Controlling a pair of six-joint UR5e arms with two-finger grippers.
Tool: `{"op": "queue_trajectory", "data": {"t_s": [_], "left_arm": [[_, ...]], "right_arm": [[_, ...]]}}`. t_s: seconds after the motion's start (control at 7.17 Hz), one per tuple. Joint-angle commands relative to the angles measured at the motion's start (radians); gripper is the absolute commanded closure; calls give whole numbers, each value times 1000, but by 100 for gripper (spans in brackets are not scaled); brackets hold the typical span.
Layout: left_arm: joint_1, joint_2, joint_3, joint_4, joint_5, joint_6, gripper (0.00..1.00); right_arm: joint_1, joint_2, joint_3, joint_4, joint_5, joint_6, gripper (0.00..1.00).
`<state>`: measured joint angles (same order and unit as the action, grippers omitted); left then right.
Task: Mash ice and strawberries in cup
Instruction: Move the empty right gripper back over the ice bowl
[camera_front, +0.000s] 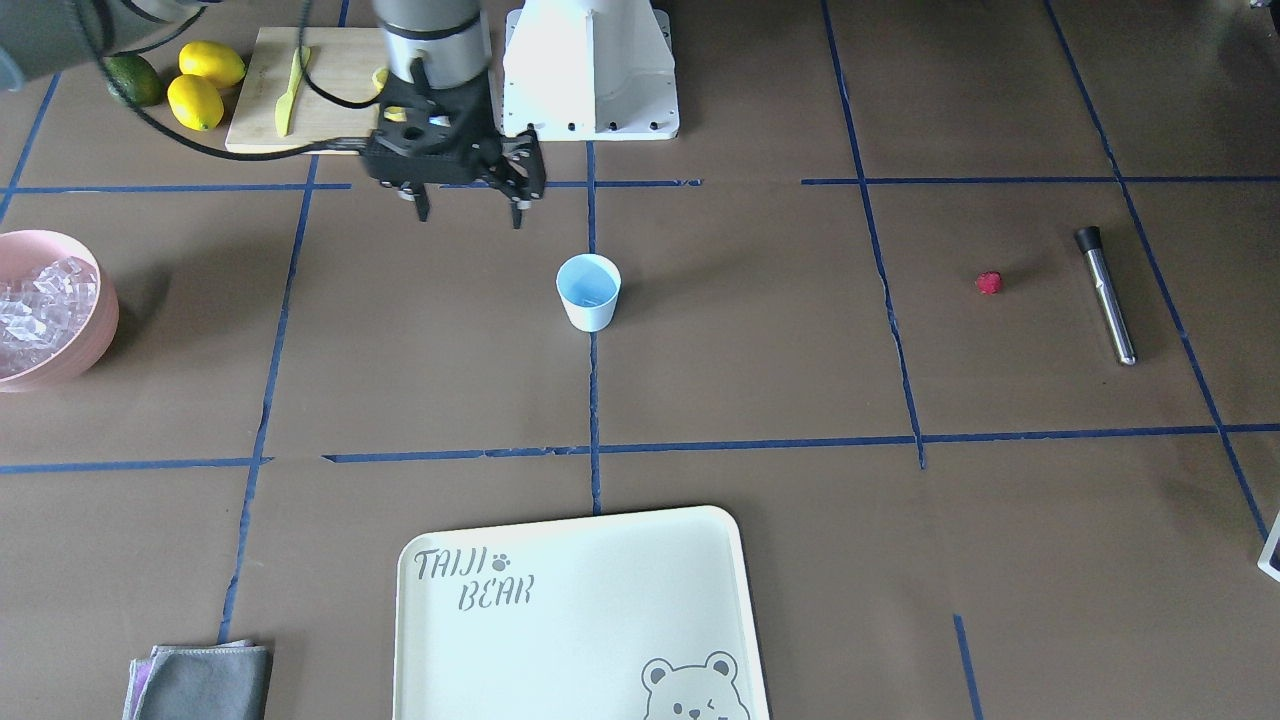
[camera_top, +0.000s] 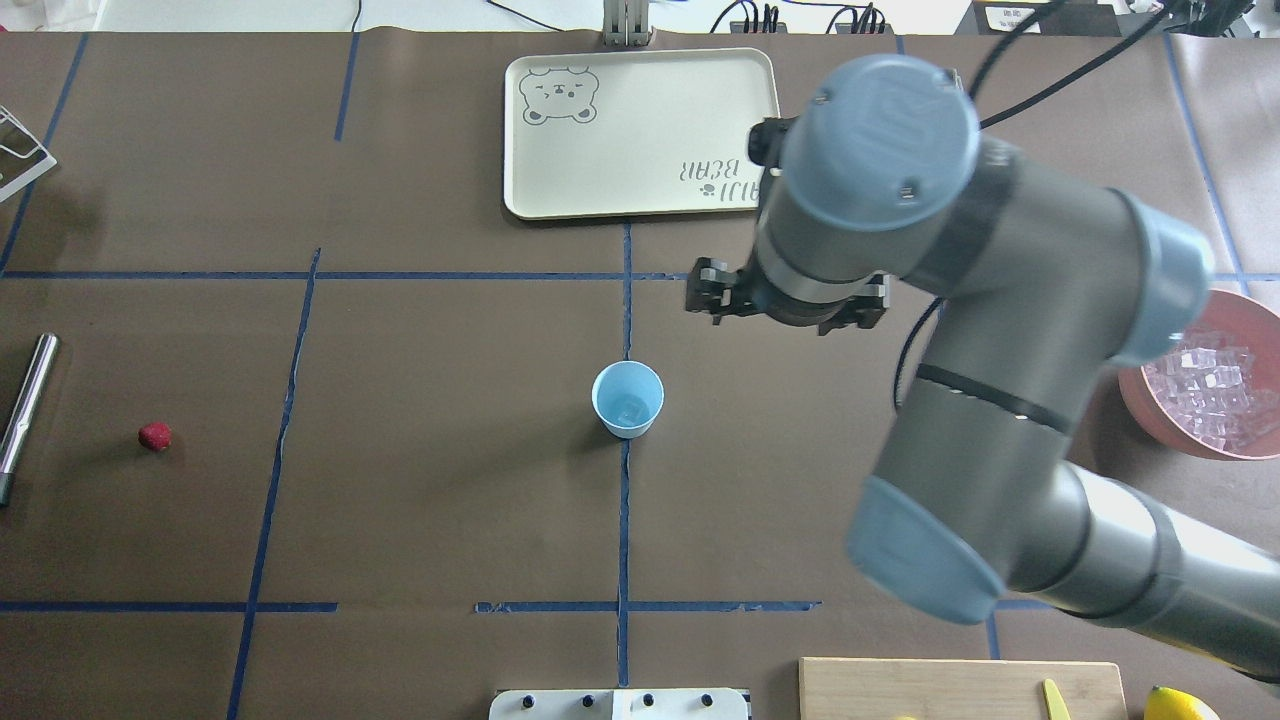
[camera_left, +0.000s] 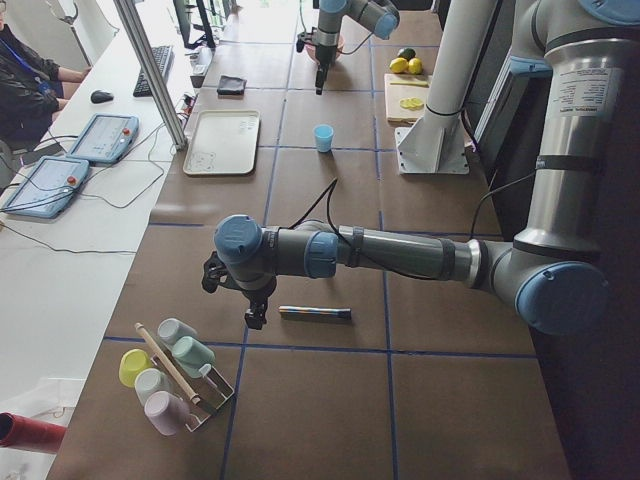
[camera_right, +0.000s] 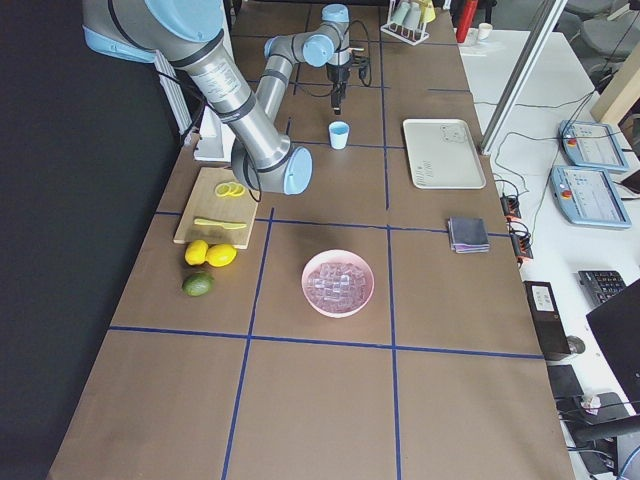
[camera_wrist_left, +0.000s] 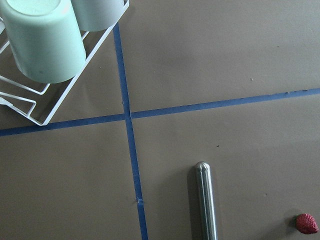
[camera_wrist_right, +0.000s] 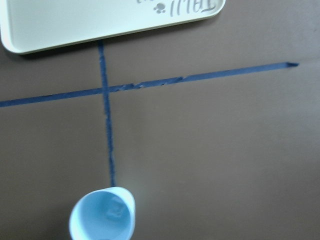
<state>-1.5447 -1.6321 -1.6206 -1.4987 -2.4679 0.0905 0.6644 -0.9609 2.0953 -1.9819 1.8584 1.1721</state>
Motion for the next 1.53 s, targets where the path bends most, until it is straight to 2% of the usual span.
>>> {"op": "queue_trajectory", "data": {"t_s": [0.0, 0.28, 0.42, 0.56, 0.84, 0.98, 1.26, 1.39], "left_arm": [[0, 0, -5, 0, -2, -2, 0], [0, 0, -7, -2, -2, -2, 0], [0, -2, -7, -2, -2, -2, 0], [0, -2, -8, 0, -2, -2, 0], [0, -2, -10, 0, -2, -2, 0], [0, -2, -10, 0, -3, -2, 0], [0, -2, -10, 0, -3, -2, 0], [0, -2, -10, 0, -3, -2, 0]], "right_arm": [[226, -267, 126, 55, 152, -267, 0], [393, -581, 96, 373, 285, -451, 0], [467, -667, 42, 449, 336, -560, 0], [503, -721, 7, 451, 331, -677, 0], [549, -737, -82, 453, 332, -766, 0], [547, -742, -134, 507, 334, -766, 0], [547, -765, -255, 696, 335, -722, 1], [546, -774, -259, 710, 350, -645, 1]]}}
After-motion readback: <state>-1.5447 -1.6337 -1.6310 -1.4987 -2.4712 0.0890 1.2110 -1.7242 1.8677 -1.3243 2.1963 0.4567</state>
